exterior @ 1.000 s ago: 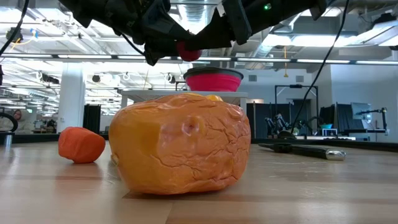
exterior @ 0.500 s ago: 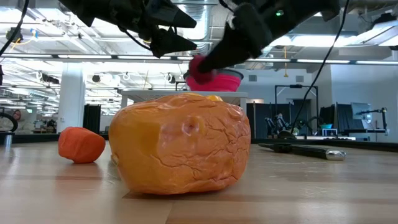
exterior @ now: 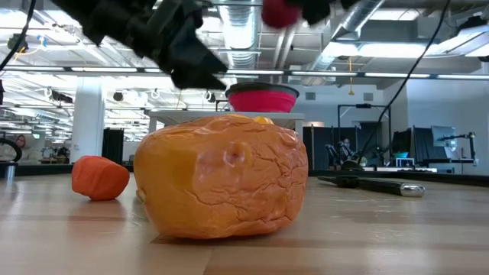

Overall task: Pick & Place Fruit
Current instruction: Put the bottom red pomegranate into the strainer bowl on the shelf

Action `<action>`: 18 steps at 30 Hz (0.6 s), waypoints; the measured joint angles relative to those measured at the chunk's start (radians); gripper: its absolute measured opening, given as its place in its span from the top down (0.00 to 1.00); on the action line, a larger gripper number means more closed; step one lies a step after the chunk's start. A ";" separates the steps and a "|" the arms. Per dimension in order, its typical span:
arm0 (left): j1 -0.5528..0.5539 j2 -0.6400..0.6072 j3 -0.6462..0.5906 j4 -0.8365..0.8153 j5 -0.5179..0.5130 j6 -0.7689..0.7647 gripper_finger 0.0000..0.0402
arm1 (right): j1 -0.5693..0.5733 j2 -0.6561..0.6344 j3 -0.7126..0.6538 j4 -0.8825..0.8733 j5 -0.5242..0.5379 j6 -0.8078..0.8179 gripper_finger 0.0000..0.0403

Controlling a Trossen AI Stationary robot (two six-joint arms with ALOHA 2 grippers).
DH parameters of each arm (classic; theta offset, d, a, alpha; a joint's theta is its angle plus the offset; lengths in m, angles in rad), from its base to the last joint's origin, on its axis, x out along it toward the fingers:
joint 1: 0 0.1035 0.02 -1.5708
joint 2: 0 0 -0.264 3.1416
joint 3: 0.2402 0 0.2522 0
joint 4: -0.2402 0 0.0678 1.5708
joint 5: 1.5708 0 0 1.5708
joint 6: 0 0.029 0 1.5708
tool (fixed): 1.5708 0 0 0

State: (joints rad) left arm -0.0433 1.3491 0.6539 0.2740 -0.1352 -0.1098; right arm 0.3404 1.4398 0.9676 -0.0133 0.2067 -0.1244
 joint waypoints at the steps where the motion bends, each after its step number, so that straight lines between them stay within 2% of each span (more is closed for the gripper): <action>1: 0.000 0.000 -0.018 0.011 -0.005 -0.003 0.21 | -0.010 -0.019 0.000 0.032 -0.001 -0.031 0.58; 5: 0.000 0.000 -0.100 0.087 -0.007 -0.036 0.22 | -0.104 -0.076 0.000 0.184 0.001 -0.104 0.56; 10: 0.000 0.000 -0.180 0.225 -0.007 -0.078 0.23 | -0.319 -0.080 0.002 0.297 0.027 -0.018 0.55; 14: 0.000 0.000 -0.203 0.287 -0.006 -0.082 0.23 | -0.505 -0.027 0.054 0.273 0.032 0.069 0.56; 18: 0.000 0.000 -0.204 0.302 -0.007 -0.081 0.23 | -0.644 0.057 0.172 0.196 0.030 0.076 0.57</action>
State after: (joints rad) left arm -0.0433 1.3491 0.4503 0.5762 -0.1417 -0.1912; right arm -0.3032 1.4970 1.1396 0.1823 0.2367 -0.0483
